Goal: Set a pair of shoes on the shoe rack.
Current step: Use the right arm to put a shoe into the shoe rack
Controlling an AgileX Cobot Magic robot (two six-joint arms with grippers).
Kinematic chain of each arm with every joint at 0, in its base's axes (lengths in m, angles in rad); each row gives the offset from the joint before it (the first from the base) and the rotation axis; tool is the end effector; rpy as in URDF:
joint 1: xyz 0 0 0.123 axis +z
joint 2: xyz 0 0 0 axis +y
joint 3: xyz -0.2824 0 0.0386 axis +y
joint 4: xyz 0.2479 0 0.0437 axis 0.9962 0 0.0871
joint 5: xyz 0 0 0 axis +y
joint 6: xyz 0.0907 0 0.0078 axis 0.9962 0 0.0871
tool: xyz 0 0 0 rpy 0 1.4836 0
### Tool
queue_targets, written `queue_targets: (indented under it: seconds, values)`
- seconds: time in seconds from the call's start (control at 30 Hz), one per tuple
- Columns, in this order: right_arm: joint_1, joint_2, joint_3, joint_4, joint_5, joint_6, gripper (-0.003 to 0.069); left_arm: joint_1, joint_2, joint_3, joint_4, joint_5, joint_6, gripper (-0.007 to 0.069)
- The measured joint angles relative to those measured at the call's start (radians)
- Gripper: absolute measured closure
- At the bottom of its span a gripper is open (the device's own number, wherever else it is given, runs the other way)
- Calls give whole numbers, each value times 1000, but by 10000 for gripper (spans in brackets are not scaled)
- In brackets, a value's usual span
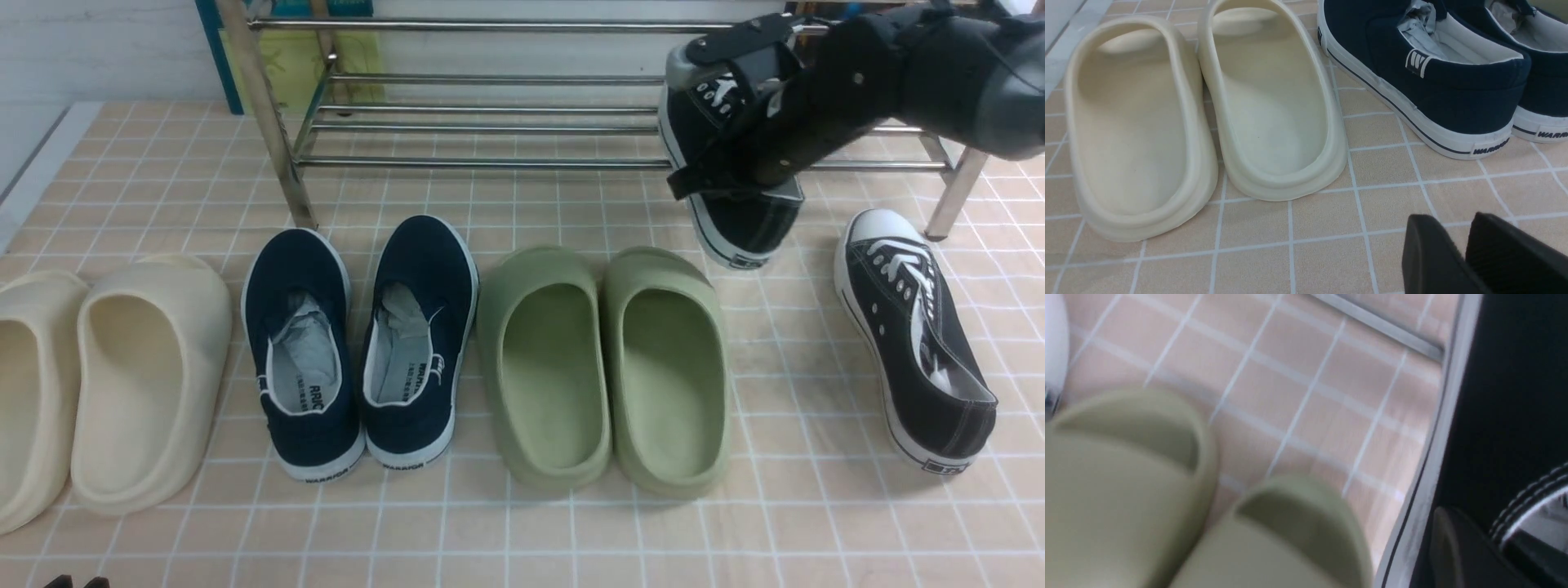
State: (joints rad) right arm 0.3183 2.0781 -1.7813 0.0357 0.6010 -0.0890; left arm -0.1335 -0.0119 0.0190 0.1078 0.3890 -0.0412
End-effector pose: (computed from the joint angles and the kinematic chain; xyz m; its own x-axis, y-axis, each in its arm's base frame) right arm 0.4586 0.1530 0.2543 -0.6675 -0.2826 -0.6889 -0.3665 0.9301 -0.0264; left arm 0.0521 -0.0032 0.1726 -0.2933 0.0984 -0.9509 0.1118 0.9914 0.0681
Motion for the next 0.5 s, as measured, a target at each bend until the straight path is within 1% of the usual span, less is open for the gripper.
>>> queue_targets:
  seconds: [0.03, 0.07, 0.2, 0.33, 0.4, 0.5]
  values:
    - [0, 0, -9, 0, 0, 0, 660, 0, 0, 0, 0, 0, 0, 443]
    - [-1, 50, -81, 0, 12, 0, 659, 0, 0, 0, 0, 0, 0, 444]
    - [-13, 133, -227, 0, 68, 1, 658, 0, 0, 0, 0, 0, 0, 438]
    - [-21, 167, -300, 0, 113, 2, 649, 0, 0, 0, 1, 1, 0, 433]
    - [-25, 172, -312, 2, 123, 1, 631, 0, 0, 0, 1, 1, 0, 431]
    - [-25, 172, -322, -8, 134, -9, 561, 0, 0, 0, 1, 1, 0, 426]
